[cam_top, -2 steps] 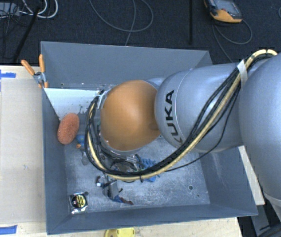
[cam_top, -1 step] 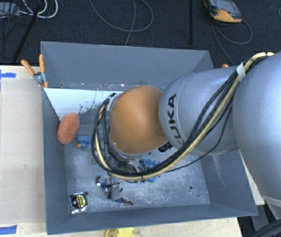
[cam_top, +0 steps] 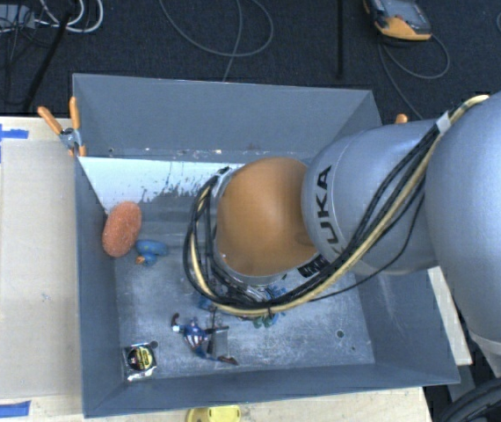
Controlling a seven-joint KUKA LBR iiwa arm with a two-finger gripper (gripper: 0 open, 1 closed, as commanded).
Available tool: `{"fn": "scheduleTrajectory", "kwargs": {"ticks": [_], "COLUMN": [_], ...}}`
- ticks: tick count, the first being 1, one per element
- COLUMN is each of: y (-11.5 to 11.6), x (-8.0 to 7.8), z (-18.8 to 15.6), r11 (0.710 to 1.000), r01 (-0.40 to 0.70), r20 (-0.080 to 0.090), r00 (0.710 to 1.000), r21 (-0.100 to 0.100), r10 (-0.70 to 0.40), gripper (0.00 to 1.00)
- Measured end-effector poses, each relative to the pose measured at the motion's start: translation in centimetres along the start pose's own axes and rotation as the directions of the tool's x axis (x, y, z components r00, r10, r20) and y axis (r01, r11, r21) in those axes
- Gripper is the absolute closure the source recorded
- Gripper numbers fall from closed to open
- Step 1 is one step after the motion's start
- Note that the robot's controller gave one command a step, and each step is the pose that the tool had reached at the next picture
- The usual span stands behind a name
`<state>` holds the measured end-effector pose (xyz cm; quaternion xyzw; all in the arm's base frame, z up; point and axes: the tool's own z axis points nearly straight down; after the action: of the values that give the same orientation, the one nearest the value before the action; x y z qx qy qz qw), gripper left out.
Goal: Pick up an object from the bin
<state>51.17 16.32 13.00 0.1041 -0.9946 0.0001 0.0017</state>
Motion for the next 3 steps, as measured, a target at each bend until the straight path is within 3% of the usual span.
{"fn": "scheduleTrajectory", "kwargs": {"ticks": [1,2,3], "y": [-2.3,-3.3,-3.1], "x": [0.3,0.9,2.8], "z": [0.0,3.4,6.0], "r11": [1.0,0.999,0.997], "r01": [0.015,0.036,-0.08], "r20": [0.0,0.007,0.001], "r00": [1.0,0.999,0.997], "r21": [0.0,0.001,0.0], "r10": [-0.015,-0.036,0.08], "gripper": [0.0,0.0,1.0]}}
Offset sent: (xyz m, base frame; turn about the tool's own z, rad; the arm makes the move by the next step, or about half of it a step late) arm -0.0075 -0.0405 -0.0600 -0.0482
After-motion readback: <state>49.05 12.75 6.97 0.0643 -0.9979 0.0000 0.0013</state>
